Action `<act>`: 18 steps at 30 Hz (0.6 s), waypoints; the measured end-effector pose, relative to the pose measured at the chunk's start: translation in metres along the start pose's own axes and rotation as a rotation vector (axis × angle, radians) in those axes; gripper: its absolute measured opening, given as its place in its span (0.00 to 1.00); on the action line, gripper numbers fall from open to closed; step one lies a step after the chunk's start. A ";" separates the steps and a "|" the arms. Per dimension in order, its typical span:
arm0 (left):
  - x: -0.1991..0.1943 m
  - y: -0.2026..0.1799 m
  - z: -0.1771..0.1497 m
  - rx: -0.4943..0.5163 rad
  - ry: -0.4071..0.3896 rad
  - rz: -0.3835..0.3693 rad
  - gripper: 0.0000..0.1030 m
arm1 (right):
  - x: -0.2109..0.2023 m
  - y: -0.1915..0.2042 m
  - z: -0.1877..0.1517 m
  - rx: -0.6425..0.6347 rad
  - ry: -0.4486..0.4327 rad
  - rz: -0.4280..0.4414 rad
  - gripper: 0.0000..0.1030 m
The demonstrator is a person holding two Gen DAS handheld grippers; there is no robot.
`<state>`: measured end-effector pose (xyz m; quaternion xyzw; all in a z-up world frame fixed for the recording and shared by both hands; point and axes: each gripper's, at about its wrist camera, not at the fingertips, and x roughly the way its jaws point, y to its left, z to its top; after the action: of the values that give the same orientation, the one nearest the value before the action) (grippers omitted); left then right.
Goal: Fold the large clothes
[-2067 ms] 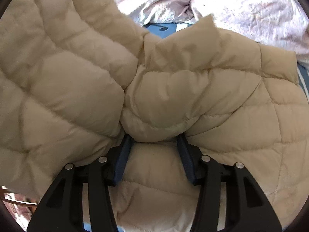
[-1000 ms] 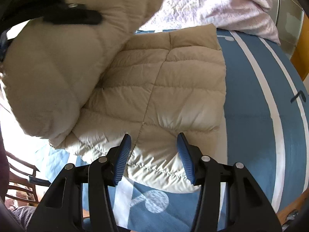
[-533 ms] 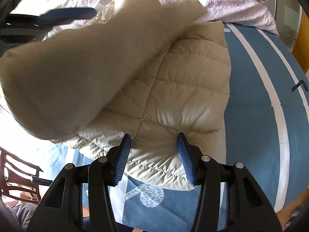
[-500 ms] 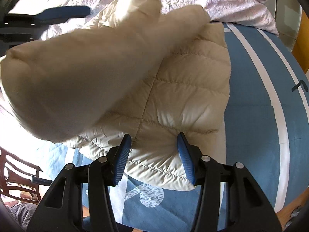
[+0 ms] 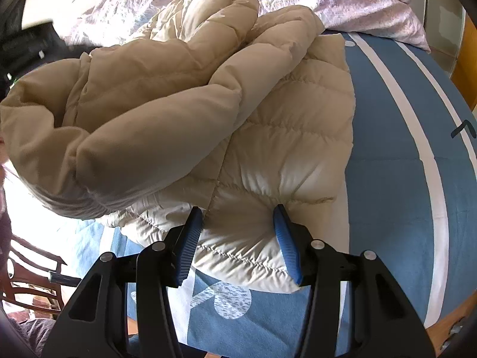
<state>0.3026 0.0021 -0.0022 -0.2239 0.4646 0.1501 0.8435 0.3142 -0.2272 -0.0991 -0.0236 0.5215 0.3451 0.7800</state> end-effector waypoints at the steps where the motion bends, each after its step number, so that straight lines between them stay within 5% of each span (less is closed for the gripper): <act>1: 0.003 0.002 -0.002 -0.001 0.004 0.000 0.58 | 0.000 0.000 -0.001 0.001 -0.001 0.000 0.50; 18: 0.056 -0.042 -0.036 0.112 0.086 -0.043 0.56 | -0.011 -0.023 -0.015 0.053 -0.015 -0.042 0.50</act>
<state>0.3255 -0.0504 -0.0568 -0.1926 0.5032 0.0957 0.8370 0.3130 -0.2567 -0.1041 -0.0113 0.5241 0.3147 0.7913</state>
